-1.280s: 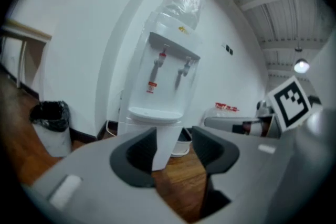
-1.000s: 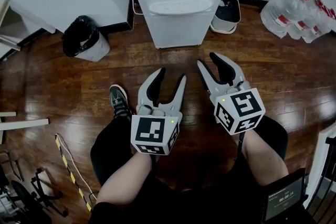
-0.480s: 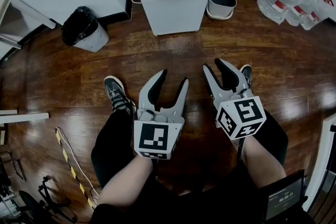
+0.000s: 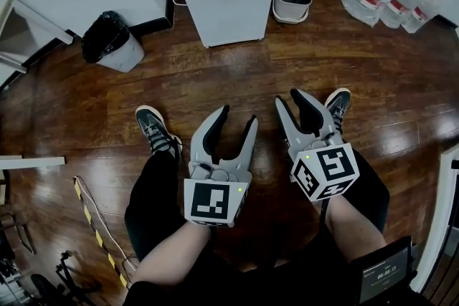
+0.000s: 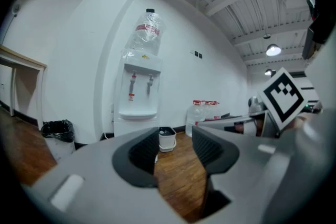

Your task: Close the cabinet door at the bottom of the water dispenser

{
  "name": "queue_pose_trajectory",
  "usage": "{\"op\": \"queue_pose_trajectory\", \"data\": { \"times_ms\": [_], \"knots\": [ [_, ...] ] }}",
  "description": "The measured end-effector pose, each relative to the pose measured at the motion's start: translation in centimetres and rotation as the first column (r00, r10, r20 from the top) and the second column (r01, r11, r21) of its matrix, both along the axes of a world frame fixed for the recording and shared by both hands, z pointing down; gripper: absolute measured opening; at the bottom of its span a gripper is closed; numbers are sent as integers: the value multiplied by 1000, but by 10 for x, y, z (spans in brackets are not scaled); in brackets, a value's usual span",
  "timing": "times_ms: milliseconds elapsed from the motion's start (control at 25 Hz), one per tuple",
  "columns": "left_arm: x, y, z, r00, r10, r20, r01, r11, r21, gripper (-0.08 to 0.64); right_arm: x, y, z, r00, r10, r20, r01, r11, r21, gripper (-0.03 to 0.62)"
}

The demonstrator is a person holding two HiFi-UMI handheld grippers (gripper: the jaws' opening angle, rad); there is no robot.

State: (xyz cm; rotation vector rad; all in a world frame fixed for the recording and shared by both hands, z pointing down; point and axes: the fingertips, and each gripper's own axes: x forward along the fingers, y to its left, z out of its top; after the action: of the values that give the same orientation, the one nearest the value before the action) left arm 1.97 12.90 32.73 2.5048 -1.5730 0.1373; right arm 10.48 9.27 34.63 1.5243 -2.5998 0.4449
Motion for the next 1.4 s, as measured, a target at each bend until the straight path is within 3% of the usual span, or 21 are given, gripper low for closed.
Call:
{"op": "queue_pose_trajectory", "data": {
  "times_ms": [520, 1400],
  "knots": [
    [-11, 10, -2, 1000, 2, -9, -2, 1000, 8, 215, -25, 12, -7, 999, -39, 0, 39, 997, 63, 82],
    [-11, 7, 1, 1000, 1, -11, -1, 1000, 1, 215, -24, 12, -3, 999, -41, -6, 41, 998, 49, 81]
  ]
}}
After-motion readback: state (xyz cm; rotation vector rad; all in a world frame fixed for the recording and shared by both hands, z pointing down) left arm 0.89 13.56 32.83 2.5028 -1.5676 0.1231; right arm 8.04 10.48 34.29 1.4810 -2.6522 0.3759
